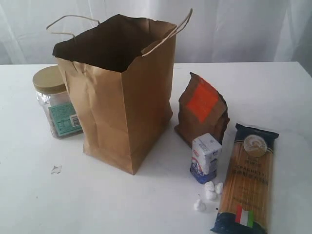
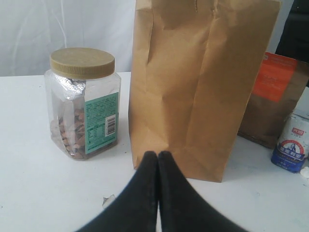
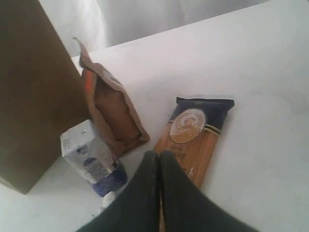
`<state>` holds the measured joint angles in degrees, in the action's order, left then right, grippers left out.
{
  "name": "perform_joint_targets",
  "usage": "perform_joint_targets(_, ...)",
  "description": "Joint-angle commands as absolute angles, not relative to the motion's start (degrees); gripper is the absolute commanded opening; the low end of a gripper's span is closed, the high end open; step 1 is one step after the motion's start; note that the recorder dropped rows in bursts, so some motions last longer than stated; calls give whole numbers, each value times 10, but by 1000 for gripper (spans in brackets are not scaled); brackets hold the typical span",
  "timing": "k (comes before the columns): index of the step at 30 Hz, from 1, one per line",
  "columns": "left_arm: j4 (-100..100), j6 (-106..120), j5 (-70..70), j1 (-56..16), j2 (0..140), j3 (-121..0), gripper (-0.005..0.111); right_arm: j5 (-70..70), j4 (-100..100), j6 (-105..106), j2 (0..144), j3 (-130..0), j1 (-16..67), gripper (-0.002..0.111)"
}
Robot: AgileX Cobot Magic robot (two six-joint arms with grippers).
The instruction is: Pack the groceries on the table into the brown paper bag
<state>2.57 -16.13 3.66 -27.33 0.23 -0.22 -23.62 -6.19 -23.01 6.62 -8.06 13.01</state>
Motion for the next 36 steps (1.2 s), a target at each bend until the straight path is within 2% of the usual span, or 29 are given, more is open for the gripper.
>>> perform_joint_targets(1, 27, -165, 38, -276, 0, 0, 0, -229, -58, -227, 14, -54, 82, 0)
perform_joint_targets(13, 27, -165, 38, -276, 0, 0, 0, -231, -59, -227, 0, -46, 61, 0)
perform_joint_targets(17, 27, -165, 38, -276, 0, 0, 0, -236, -115, -185, 0, -46, 61, 0)
perform_joint_targets(24, 27, -165, 38, -276, 0, 0, 0, -239, -101, -56, 0, -43, 61, 0)
perform_joint_targets(36, 27, -165, 38, -276, 0, 0, 0, -219, -96, -51, 0, -9, 61, 0)
